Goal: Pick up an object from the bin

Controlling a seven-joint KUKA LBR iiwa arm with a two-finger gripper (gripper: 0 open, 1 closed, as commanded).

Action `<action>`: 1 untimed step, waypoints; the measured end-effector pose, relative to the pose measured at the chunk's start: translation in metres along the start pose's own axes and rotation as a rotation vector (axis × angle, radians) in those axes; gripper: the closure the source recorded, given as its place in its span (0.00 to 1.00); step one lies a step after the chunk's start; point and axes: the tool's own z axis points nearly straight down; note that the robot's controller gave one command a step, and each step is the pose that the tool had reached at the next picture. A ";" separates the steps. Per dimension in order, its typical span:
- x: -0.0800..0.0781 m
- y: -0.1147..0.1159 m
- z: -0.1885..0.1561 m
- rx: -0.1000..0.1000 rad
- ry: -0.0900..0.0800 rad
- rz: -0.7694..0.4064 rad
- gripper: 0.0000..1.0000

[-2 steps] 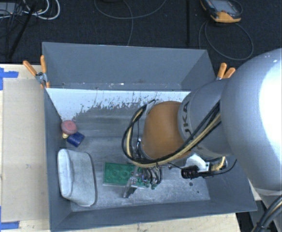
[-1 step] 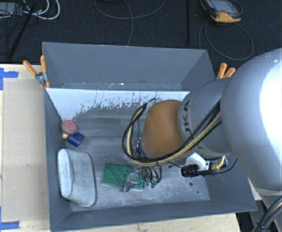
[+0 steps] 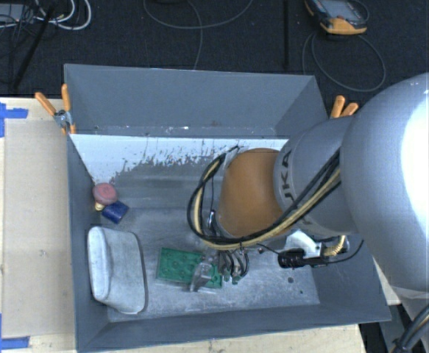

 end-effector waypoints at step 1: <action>-0.001 0.000 -0.079 -0.003 -0.006 -0.001 1.00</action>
Offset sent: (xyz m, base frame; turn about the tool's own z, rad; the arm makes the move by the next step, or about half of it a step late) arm -0.0002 0.0000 0.0756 0.0000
